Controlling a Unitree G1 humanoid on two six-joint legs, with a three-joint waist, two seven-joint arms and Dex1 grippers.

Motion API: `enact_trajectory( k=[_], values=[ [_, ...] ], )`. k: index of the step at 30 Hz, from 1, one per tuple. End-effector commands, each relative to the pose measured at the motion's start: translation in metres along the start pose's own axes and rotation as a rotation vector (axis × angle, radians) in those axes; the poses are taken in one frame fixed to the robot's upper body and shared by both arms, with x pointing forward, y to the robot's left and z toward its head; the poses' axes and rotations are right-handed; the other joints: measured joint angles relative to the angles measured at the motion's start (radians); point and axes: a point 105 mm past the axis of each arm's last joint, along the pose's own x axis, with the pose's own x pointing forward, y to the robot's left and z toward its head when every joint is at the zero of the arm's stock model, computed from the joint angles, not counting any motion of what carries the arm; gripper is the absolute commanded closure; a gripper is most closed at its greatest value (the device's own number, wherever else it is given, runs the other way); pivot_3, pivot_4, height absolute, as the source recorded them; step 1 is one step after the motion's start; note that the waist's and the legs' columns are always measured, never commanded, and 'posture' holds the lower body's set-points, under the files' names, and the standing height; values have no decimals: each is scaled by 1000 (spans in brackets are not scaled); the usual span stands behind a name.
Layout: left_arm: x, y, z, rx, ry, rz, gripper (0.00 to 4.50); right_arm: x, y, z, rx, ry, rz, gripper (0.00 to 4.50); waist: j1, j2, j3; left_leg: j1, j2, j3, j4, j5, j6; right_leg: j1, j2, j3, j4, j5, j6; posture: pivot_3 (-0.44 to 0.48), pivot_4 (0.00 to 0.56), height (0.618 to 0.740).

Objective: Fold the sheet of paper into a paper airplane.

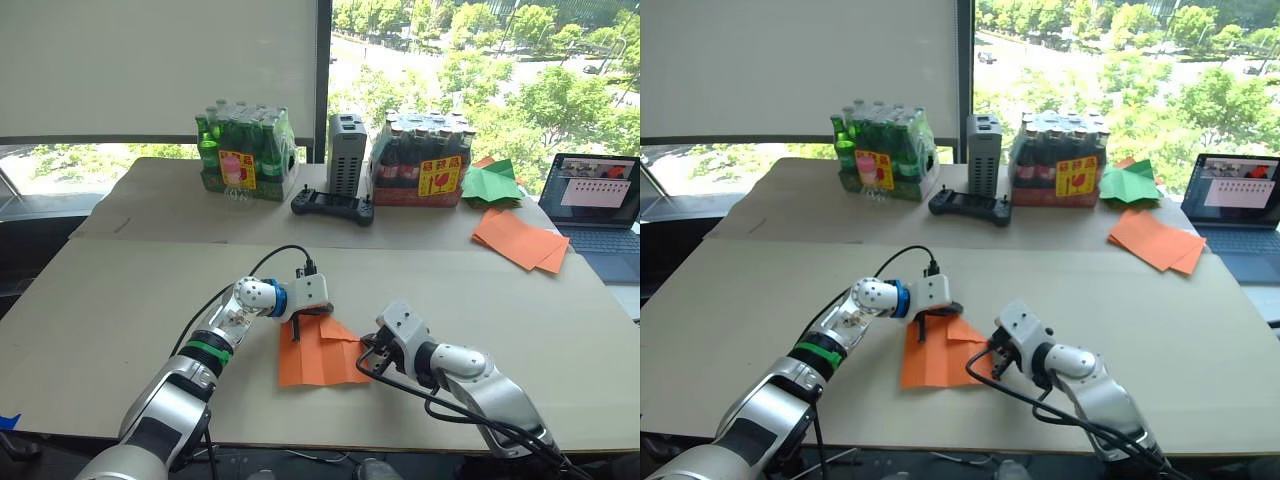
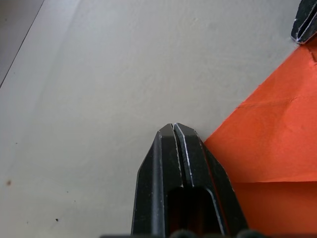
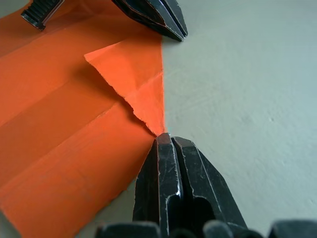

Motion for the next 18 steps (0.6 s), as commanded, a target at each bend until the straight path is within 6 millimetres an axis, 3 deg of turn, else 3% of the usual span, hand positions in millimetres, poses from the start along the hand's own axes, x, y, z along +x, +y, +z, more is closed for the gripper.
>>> enact_trajectory(
  k=[1,5,8,10,14,17,18],
  values=[
    [-4,-2,-16,-32,64,-1,4500,-13,-8,52,1,-247,-8,4466,-1,0,0,0,0,0,0,0,0,0,0,0,0,0,0,0,150,733],
    [-16,14,9,-53,-40,51,4500,-16,-9,75,-8,-335,-3,4466,-5,1,3,-1,1,0,0,0,0,-1,1,0,1,0,0,0,150,733],
    [-34,27,28,-74,-112,111,4500,-11,-6,78,-20,-331,2,4466,-3,1,4,-6,1,0,-1,0,0,-7,1,0,0,0,0,0,150,733],
    [-52,35,36,-103,-145,157,4500,-7,-4,79,-27,-325,5,4466,-5,1,4,-20,1,0,0,1,0,-23,1,0,3,6,-9,0,150,733],
    [-84,39,38,-208,-188,231,4500,2,-2,77,-49,-301,10,4466,-3,2,4,-26,1,-1,0,1,0,-29,0,0,4,7,-10,0,150,733],
    [-103,33,24,-347,-199,265,3781,8,4,76,-66,-288,39,4500,-4,2,4,-29,0,0,0,1,0,-32,-2,0,4,7,-9,0,150,733],
    [-108,24,12,-397,-176,260,3357,11,8,75,-75,-285,58,4500,-5,2,5,-29,-1,0,0,1,0,-32,-2,0,4,7,-9,0,150,733]
  ],
)
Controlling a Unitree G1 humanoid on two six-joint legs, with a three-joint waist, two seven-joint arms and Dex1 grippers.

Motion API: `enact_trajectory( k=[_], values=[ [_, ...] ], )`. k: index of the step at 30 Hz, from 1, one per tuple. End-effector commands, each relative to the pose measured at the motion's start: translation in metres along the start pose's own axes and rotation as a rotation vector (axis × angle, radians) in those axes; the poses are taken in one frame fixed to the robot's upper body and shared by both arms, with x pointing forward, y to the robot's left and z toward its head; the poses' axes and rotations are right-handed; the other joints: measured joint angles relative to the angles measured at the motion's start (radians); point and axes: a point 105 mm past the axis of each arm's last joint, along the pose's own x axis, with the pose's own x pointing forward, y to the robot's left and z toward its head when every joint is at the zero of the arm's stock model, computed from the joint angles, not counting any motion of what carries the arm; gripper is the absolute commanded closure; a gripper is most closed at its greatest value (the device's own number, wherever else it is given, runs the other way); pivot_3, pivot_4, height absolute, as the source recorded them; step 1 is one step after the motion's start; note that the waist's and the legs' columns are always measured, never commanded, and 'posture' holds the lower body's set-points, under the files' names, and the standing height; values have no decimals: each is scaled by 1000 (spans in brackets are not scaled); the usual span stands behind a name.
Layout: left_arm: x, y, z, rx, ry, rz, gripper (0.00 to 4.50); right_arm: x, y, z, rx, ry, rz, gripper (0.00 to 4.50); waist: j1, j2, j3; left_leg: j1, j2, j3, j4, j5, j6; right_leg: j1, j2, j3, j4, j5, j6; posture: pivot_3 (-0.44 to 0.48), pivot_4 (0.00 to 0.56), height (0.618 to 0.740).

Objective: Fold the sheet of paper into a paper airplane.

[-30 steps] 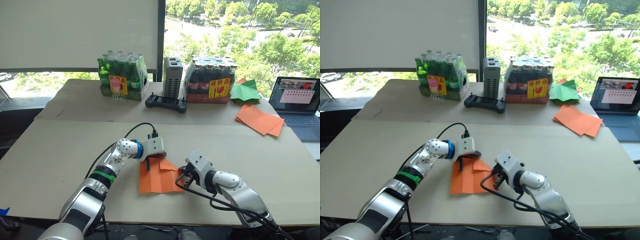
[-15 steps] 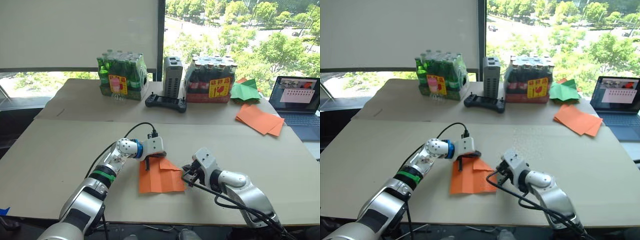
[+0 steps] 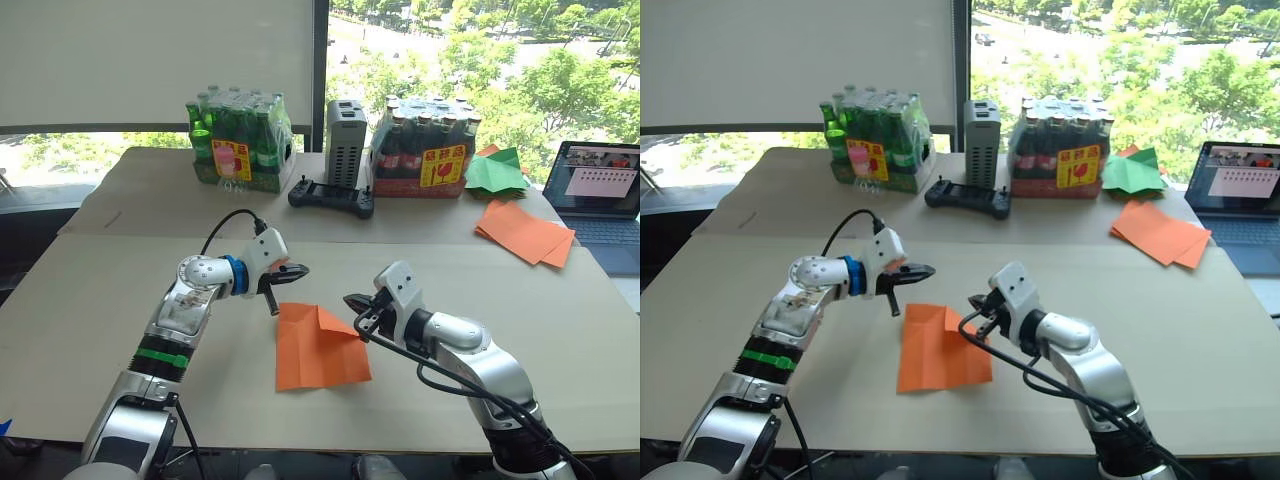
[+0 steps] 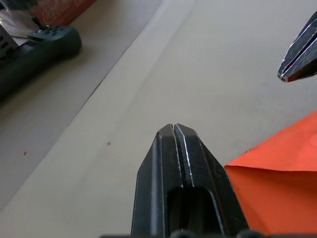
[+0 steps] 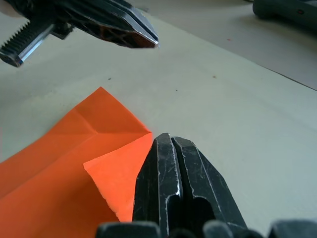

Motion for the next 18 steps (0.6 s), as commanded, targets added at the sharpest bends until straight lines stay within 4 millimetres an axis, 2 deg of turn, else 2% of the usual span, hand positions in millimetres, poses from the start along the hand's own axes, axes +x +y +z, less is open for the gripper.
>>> enact_trajectory(
  k=[1,5,8,11,18],
  values=[
    [-24,-4,-17,-124,22,25,3074,5,9,8,-55,-32,43,4500,-1,0,0,0,0,0,0,0,0,0,0,0,0,0,0,0,150,733],
    [-35,-19,-45,-318,38,47,1762,13,18,-2,-70,2,89,4500,3,1,1,1,0,0,0,0,0,0,0,0,2,0,0,0,150,733],
    [-36,-24,-55,-372,41,79,1762,18,20,-13,-88,40,109,4500,9,0,1,0,0,0,2,0,0,0,0,0,3,0,0,0,150,733],
    [-29,-36,-41,-487,-41,65,1762,24,19,-32,-107,120,116,4500,9,0,1,0,-1,0,4,0,0,0,-1,0,6,0,0,0,150,733],
    [-24,-41,-44,-515,-37,89,1762,26,14,-43,-111,166,98,4500,-1,0,1,3,-2,-1,6,0,0,0,-1,0,10,0,0,0,150,733]
  ],
)
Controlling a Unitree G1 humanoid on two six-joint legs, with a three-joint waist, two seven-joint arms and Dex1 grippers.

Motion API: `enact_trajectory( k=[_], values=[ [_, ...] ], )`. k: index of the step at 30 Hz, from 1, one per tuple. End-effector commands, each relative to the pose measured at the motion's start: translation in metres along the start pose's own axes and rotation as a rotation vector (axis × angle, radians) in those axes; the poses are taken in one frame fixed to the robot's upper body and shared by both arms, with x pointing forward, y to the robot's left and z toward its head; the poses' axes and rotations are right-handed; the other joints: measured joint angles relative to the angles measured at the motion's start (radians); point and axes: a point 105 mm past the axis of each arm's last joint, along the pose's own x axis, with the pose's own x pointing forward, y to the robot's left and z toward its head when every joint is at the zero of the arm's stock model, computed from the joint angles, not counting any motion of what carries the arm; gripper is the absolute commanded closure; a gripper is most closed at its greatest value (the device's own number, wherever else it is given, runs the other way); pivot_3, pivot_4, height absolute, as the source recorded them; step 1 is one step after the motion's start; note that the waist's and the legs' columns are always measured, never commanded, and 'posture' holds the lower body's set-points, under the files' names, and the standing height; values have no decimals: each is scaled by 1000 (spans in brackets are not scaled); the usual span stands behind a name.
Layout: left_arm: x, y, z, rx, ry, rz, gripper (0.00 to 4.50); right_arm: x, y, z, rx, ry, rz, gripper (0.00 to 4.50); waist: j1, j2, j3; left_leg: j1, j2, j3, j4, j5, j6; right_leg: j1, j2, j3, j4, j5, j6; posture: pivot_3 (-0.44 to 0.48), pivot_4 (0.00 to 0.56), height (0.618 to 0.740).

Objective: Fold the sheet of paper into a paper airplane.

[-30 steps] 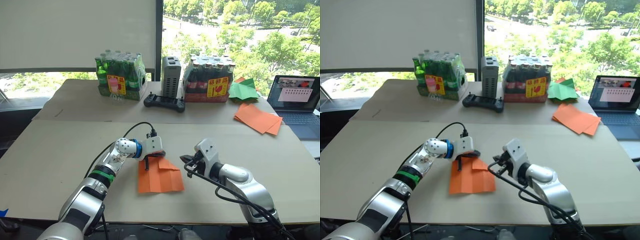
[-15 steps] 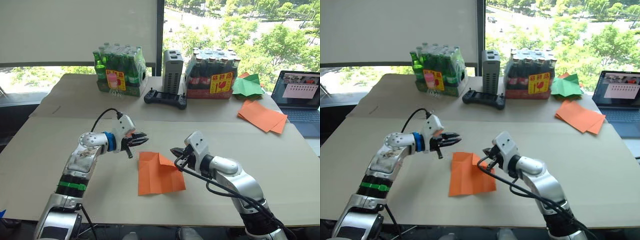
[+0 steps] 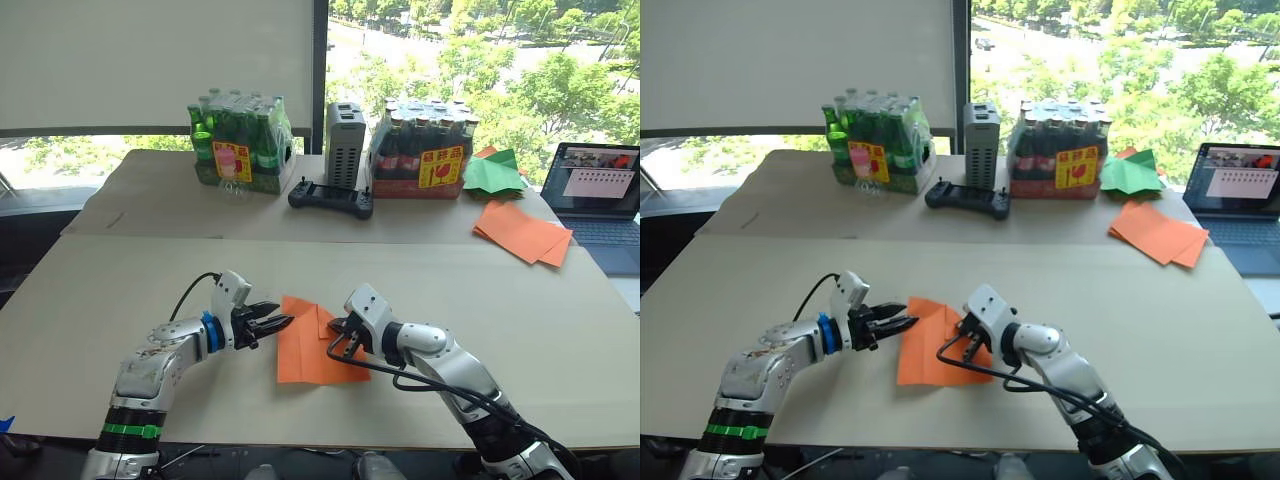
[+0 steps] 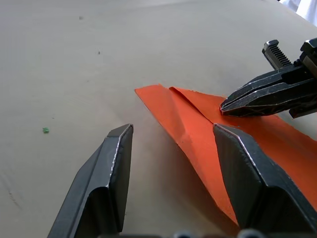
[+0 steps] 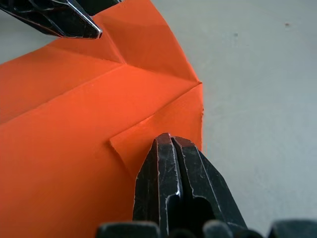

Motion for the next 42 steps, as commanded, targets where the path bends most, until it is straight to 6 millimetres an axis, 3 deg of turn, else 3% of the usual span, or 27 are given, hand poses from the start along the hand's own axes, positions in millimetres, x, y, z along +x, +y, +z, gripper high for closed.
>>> enact_trajectory(
  k=[1,9,12,18,22,33,42],
  values=[
    [2,-4,12,17,-39,-3,1762,1,-3,-4,-8,20,-14,4500,1,0,0,0,0,0,0,0,0,0,0,0,0,0,0,0,150,733],
    [13,-6,16,30,-35,-26,1762,1,-1,-4,3,19,-23,4500,1,0,0,8,0,0,0,0,0,9,0,0,-2,0,0,0,150,733],
    [15,-6,18,52,-46,-34,2436,1,0,-5,9,22,-30,4500,1,0,0,9,0,0,0,0,0,10,0,0,-2,0,0,0,150,733],
    [19,-10,30,105,-76,-63,4481,2,1,-5,19,19,-37,4500,2,0,0,9,0,0,0,0,0,10,0,0,-2,0,0,0,150,733],
    [19,-20,30,135,-67,-123,4481,3,2,-3,32,11,-38,4500,-1,0,0,9,0,0,0,0,0,10,0,0,-2,0,0,0,150,733],
    [23,-28,1,294,57,-174,4481,4,-3,2,79,-16,-64,4500,1,0,0,10,0,0,0,0,0,10,0,0,-2,0,0,0,150,733],
    [21,-29,-16,314,126,-199,4481,10,-8,30,71,-148,-89,4500,0,0,0,9,0,0,0,0,0,10,0,0,-2,0,0,0,150,733]
  ],
)
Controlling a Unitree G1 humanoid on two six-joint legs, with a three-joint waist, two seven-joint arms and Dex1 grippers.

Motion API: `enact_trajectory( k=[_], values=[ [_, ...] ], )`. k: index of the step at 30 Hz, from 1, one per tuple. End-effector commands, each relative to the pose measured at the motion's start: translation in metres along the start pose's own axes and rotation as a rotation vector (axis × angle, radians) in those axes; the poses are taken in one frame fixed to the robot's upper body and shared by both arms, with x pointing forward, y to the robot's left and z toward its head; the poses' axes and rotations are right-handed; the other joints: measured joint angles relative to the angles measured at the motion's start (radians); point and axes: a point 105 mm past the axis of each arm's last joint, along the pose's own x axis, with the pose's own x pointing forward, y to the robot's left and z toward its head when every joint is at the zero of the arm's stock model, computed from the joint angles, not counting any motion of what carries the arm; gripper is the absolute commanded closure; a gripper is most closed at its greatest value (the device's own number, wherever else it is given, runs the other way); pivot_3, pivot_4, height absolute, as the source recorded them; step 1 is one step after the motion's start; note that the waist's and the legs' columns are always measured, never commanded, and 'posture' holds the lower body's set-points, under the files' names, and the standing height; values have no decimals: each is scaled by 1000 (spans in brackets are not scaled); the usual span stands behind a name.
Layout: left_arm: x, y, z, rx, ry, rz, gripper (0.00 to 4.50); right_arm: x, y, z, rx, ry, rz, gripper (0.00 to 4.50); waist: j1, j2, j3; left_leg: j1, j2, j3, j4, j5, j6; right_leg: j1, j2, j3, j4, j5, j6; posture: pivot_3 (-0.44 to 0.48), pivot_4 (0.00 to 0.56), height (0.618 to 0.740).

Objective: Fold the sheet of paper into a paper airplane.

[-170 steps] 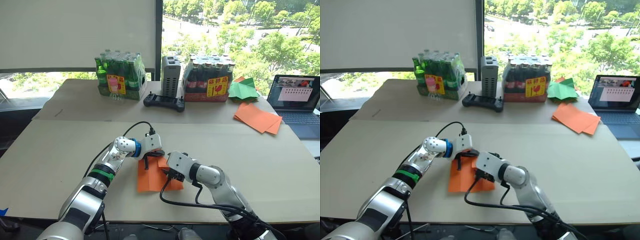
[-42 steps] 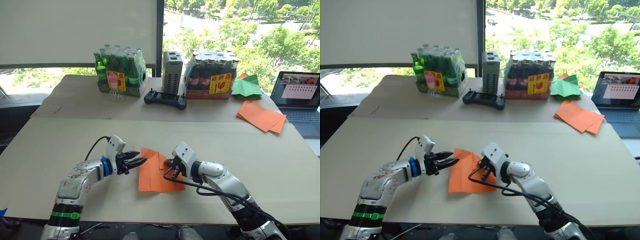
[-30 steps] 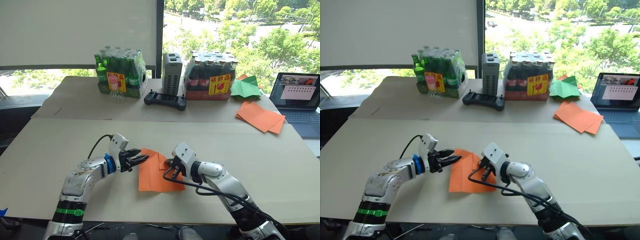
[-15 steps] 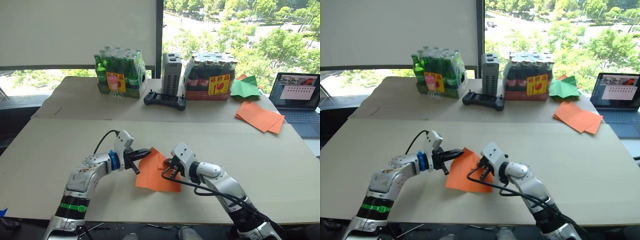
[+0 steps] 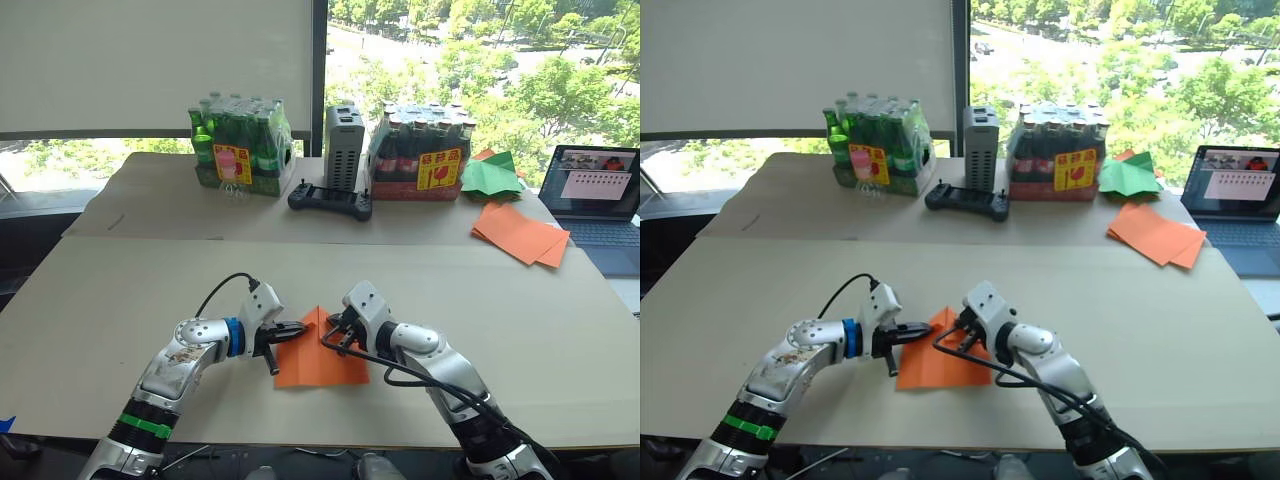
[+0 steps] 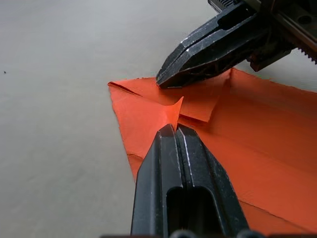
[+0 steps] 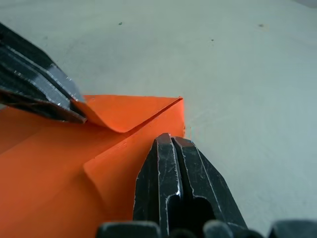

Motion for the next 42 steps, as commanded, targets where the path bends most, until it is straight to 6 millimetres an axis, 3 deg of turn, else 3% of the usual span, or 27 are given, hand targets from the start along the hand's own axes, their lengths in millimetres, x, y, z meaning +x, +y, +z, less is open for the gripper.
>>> enact_trajectory(
  k=[1,8,17,25,30,33,37,38,42],
  values=[
    [-3,0,0,30,12,-5,4481,2,0,25,-33,-111,7,4500,0,0,0,0,0,0,0,0,0,0,0,0,0,0,0,0,150,733],
    [-5,2,-2,66,42,2,4481,13,6,28,-92,-125,32,4500,0,0,0,0,0,0,0,0,0,0,0,0,0,0,0,0,150,733],
    [-6,-3,0,73,38,-14,4481,27,3,-9,-161,71,9,4500,-1,0,0,1,0,0,0,0,0,1,0,0,0,0,0,0,150,733],
    [-30,10,29,41,-21,1,2026,27,6,-15,-151,93,20,4500,-1,0,0,1,0,0,0,0,0,1,0,0,1,0,0,0,150,733],
    [-41,16,53,15,-105,-28,2026,28,6,-15,-150,95,18,4500,0,0,0,1,0,0,0,0,0,1,0,0,0,0,0,0,150,733],
    [-40,18,55,3,-122,-56,2901,28,5,-16,-151,96,16,4500,-1,0,0,2,0,0,0,0,0,1,0,0,0,0,0,0,150,733],
    [-23,33,45,29,-54,17,4264,28,5,-15,-150,96,13,4500,1,0,0,2,0,0,0,0,0,2,0,0,1,0,0,0,150,733],
    [-18,34,41,31,-41,20,4459,28,5,-15,-150,95,12,4500,1,0,0,2,0,0,0,0,0,2,0,0,1,0,0,0,150,733],
    [-1,31,31,67,-2,-1,4459,27,6,-14,-149,93,13,4500,0,0,0,2,0,0,0,0,0,2,0,0,0,0,0,0,150,733]
  ],
)
